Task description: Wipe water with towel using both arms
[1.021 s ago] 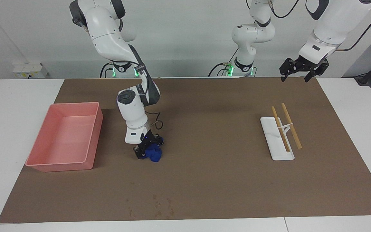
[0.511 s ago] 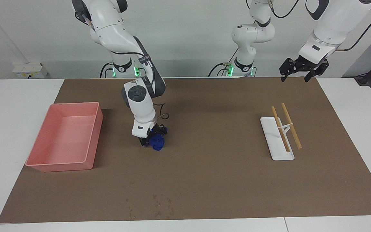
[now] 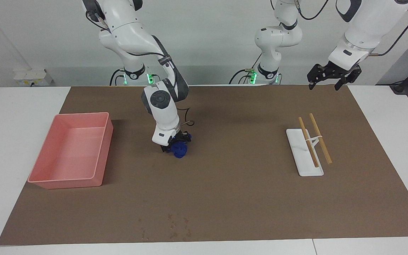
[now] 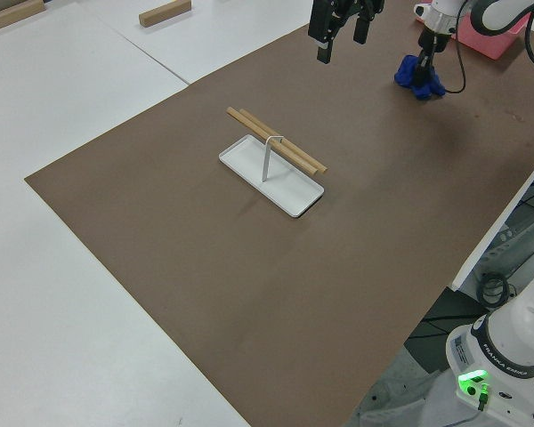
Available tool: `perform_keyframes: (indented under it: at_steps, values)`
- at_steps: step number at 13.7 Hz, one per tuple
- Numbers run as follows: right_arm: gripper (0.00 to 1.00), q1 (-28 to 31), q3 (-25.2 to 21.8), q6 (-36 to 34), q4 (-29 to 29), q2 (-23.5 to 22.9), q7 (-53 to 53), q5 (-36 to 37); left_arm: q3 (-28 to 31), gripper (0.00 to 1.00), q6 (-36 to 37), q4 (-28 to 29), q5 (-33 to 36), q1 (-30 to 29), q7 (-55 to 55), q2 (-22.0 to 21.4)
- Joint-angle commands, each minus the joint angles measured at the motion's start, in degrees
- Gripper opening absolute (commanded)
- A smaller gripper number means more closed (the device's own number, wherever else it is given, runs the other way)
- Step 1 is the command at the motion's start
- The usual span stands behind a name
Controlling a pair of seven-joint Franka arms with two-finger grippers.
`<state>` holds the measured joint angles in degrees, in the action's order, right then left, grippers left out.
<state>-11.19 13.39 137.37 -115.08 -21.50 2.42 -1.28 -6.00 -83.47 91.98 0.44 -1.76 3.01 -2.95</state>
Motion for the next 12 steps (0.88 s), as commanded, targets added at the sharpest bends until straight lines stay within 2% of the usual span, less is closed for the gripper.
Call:
perform_keyframes:
  at_steps: [1,3,5,10,12]
  values:
    - [0.00,3.2,0.1,2.8,-1.2,0.0,-9.7,-0.7,-0.1,1.00,0.2,1.5,0.9,-0.2,0.3,-1.4]
    - [0.00,5.6,0.1,5.2,-0.8,-0.3,-14.1,5.1,-0.1,1.00,0.2,1.5,0.9,-0.2,0.3,-1.4]
    - [0.00,7.9,0.1,7.4,0.7,-1.6,-15.0,16.2,-0.1,1.00,0.2,1.5,1.0,-0.2,0.3,-1.4]
    - [0.00,10.0,0.2,12.6,2.0,-2.8,-16.3,38.2,-0.1,1.00,0.2,1.5,1.0,-0.2,0.3,-1.4]
    - [0.00,10.3,0.3,12.7,2.4,-3.1,-16.2,39.2,-0.1,1.00,0.2,1.5,0.9,-0.2,0.3,-1.4]
